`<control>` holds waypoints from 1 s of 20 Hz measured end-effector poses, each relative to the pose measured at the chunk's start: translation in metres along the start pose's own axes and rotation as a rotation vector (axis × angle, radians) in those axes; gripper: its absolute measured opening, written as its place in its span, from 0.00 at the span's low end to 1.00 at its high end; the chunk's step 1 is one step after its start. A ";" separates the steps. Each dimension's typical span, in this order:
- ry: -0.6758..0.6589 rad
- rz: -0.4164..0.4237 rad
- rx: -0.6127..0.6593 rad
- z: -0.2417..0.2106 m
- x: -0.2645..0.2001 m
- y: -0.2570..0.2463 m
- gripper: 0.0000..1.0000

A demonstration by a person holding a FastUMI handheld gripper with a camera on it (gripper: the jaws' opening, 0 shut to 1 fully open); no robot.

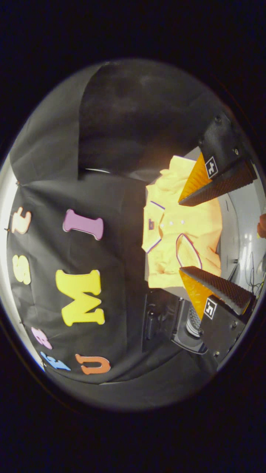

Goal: Put the clothes into the washing machine and then close the washing machine lid.

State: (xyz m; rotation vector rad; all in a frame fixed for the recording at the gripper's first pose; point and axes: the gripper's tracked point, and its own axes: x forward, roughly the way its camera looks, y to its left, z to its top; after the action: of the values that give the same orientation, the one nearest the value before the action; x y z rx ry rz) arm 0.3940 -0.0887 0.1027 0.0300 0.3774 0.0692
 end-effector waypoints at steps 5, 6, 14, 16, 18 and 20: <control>0.169 0.026 -0.031 0.004 0.065 -0.013 1.00; 0.194 0.031 -0.029 0.004 0.076 -0.015 1.00; 0.330 0.052 0.005 -0.029 0.122 -0.026 1.00; 0.335 0.069 0.065 -0.031 0.127 -0.024 1.00; 0.330 0.074 0.023 -0.032 0.127 -0.027 1.00; 0.316 0.081 -0.029 -0.034 0.129 -0.025 1.00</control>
State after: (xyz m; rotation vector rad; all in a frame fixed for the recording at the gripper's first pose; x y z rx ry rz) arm 0.5026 -0.1037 0.0226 0.0051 0.6915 0.1607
